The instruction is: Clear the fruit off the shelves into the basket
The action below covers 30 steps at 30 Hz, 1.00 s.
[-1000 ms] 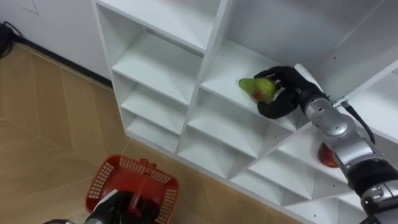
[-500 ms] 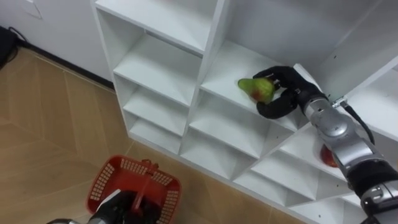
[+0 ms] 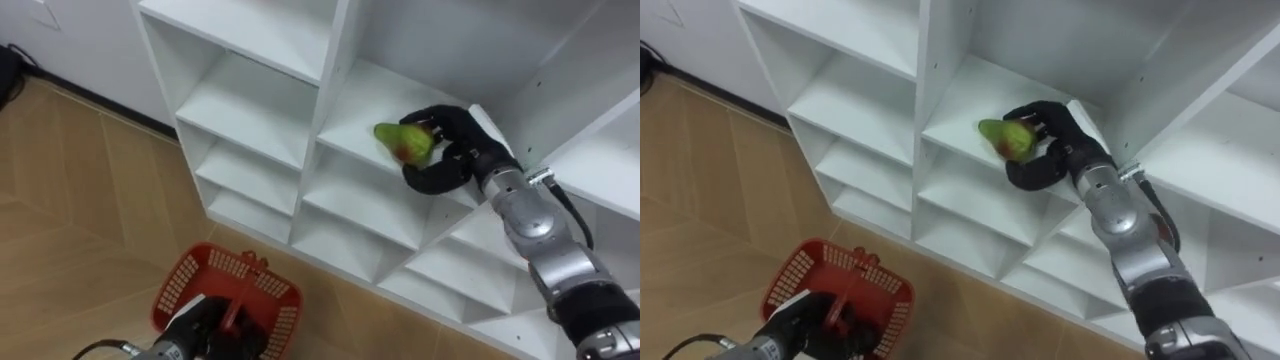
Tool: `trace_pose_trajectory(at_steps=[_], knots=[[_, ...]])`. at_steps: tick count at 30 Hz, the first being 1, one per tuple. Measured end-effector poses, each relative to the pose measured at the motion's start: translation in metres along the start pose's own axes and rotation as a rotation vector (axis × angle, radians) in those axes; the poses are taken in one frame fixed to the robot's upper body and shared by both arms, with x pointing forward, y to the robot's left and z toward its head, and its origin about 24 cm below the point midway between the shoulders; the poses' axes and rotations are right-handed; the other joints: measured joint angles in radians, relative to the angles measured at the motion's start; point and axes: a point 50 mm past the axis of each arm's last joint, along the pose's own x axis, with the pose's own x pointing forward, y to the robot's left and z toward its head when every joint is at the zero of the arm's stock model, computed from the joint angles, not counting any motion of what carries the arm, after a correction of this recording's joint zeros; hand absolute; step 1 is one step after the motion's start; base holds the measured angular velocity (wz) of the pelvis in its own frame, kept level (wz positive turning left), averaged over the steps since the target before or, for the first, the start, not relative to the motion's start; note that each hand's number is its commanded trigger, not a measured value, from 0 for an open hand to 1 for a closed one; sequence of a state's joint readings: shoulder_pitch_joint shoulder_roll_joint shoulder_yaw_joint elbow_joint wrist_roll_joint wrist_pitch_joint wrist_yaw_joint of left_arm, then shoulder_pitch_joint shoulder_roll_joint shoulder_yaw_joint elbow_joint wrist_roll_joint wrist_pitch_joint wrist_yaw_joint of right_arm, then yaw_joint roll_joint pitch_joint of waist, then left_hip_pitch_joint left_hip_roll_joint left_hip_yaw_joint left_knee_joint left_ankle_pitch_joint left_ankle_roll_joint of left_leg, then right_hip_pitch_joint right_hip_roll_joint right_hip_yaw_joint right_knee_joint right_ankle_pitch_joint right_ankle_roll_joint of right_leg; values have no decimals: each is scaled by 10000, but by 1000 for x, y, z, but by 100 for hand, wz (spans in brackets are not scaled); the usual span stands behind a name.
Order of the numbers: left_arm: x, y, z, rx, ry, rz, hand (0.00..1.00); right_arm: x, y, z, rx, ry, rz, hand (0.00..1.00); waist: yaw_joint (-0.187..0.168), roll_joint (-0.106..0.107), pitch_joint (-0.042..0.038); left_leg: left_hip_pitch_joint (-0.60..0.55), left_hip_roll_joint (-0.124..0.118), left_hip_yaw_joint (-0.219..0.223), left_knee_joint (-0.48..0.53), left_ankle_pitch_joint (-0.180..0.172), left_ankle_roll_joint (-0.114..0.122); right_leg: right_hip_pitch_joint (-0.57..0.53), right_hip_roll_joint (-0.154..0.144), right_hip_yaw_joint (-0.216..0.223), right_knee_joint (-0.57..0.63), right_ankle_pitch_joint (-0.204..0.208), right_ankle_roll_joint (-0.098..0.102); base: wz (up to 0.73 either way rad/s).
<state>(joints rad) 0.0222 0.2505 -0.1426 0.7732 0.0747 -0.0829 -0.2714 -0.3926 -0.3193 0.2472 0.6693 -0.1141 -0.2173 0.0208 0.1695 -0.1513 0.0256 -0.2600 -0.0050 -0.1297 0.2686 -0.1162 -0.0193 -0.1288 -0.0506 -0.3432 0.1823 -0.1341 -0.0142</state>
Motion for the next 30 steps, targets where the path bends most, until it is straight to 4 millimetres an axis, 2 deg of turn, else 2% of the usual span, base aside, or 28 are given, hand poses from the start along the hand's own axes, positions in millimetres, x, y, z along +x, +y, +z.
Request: trace_pose_trajectory(at_steps=[7, 9, 16, 18, 21, 25, 30], knots=[[6, -11, 14, -142, -630, -21, 100, -19, 21, 0, 255, -438, 407, 100, -52, 257, -149, 91, 100, 475, -39, -44, 38, -102, 14, 344, 82, 6, -1, -16], [6, -12, 17, -146, -817, 36, 100, -27, 30, -3, 362, -441, 778, 100, -259, 315, -181, 148, 116, 518, -123, -44, 38, -93, 15, 353, 75, 6, -2, 0], [9, -16, 22, -9, -1078, -9, 100, -57, 75, -31, 224, 943, 3177, 100, -356, 437, -144, 174, 153, 729, -127, -52, 50, -162, 25, 592, 86, 34, 7, -9], [9, -19, 24, -52, -1144, -68, 100, -56, 77, -28, 96, 857, 3452, 100, -371, 576, -130, 61, 173, 860, -118, -51, 56, -381, 17, 727, 202, 51, 5, -17], [9, -19, 24, -44, -1186, -67, 100, -54, 77, -15, 26, 299, 3615, 100, -381, 673, -123, 21, 198, 1012, -139, -52, 58, -514, 30, 896, 238, 57, 1, -16], [9, -19, 25, -24, -1307, -75, 100, -55, 85, -11, 104, 142, 4101, 100, -458, 673, -124, 50, 205, 1066, -181, -53, 60, -530, 24, 915, 236, 56, 1, -3], [10, -19, 27, -40, -1394, -64, 100, -68, 100, -19, 332, 472, 5107, 100, -549, 669, -121, 36, 225, 1263, -194, -86, 110, -650, -9, 955, 346, 49, 10, -7]])
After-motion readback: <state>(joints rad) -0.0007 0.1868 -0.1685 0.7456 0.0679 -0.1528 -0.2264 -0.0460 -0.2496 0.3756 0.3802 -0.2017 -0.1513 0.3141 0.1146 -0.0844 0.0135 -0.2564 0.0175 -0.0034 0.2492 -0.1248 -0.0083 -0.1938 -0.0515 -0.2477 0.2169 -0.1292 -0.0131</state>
